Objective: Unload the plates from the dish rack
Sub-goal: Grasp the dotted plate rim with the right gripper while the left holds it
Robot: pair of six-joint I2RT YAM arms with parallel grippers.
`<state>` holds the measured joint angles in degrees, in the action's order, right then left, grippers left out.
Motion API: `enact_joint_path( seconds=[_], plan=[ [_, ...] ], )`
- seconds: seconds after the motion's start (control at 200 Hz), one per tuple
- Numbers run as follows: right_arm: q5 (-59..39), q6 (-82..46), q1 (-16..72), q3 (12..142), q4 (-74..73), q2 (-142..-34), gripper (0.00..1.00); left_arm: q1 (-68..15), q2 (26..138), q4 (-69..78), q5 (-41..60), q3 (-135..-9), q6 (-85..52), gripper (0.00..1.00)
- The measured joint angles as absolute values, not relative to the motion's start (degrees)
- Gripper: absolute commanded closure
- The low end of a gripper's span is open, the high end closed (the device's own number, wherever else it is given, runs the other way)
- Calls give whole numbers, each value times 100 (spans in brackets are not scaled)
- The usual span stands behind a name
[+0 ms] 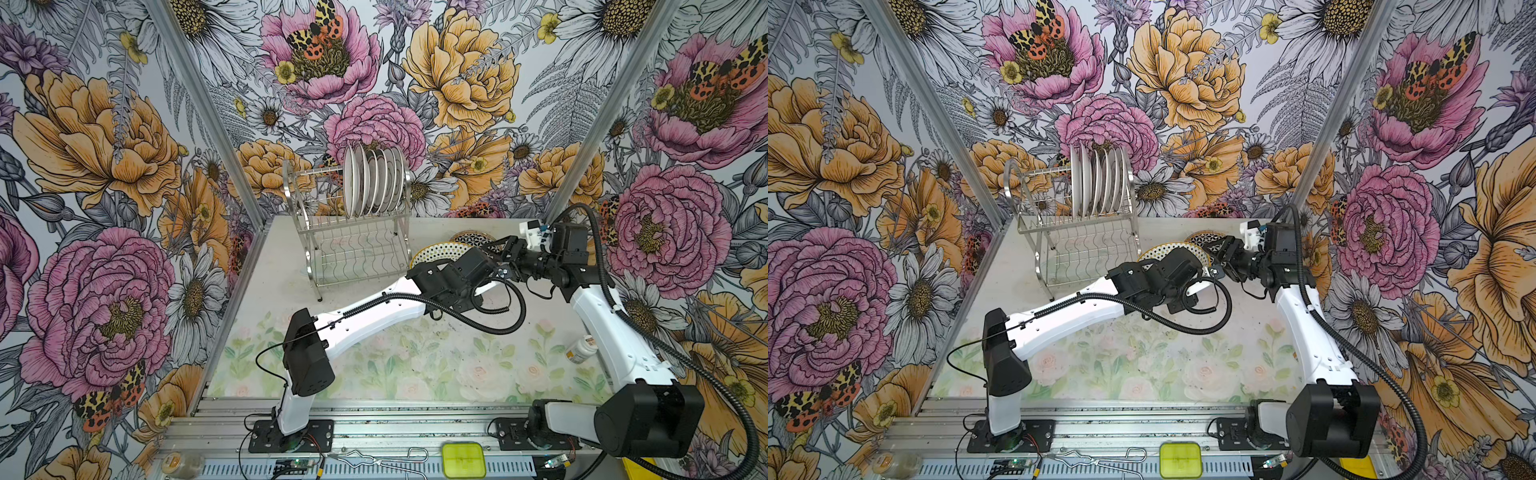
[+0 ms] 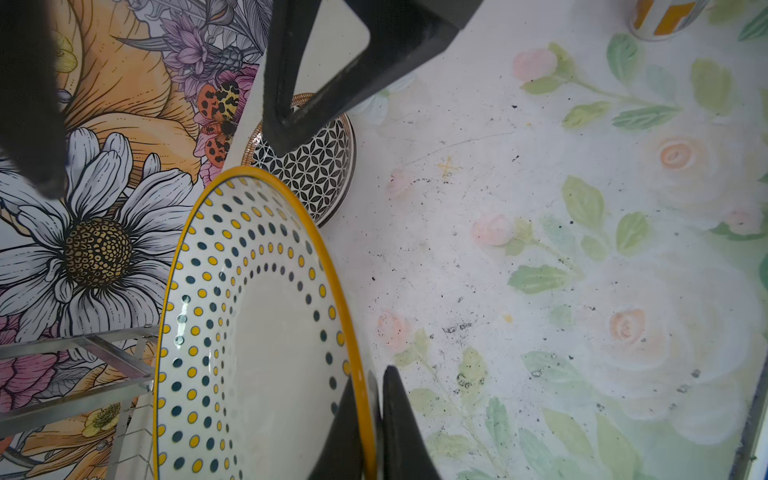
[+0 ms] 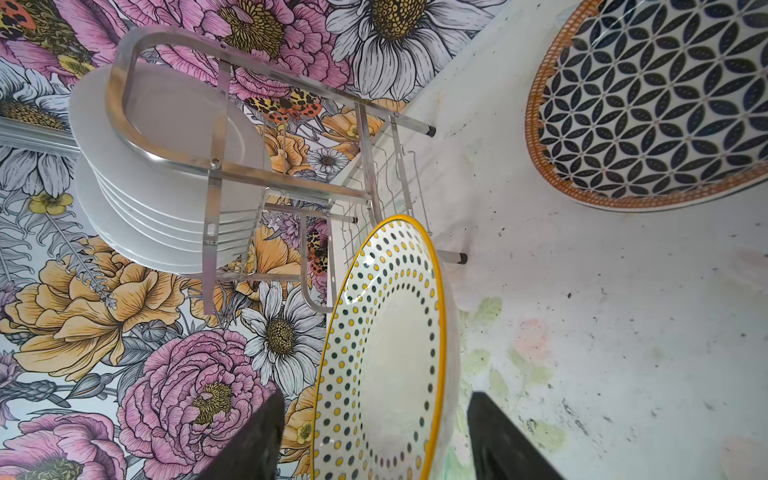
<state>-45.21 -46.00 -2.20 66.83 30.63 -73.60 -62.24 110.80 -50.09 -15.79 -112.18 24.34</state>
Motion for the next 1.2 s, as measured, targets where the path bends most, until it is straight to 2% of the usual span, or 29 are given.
enact_joint_path(
  seconds=[0.535, 0.911, 1.036, 1.196],
  plan=[
    [-3977, -4449, 97, 6532, 3107, -7561, 37, -6095, 11080, -4965, -1533, -11242, 2624, 100],
    [-3795, -4501, 425, 6530, 3085, -7817, 47, -6095, 11137, -5009, -1529, -11371, 2803, 100],
    [-3726, -4539, 537, 6530, 3089, -7876, 52, -6095, 11207, -5024, -1540, -11410, 2882, 100],
    [-3701, -4576, 582, 6532, 3089, -7948, 66, -6101, 11351, -5011, -1590, -11496, 3015, 100]
  ],
)
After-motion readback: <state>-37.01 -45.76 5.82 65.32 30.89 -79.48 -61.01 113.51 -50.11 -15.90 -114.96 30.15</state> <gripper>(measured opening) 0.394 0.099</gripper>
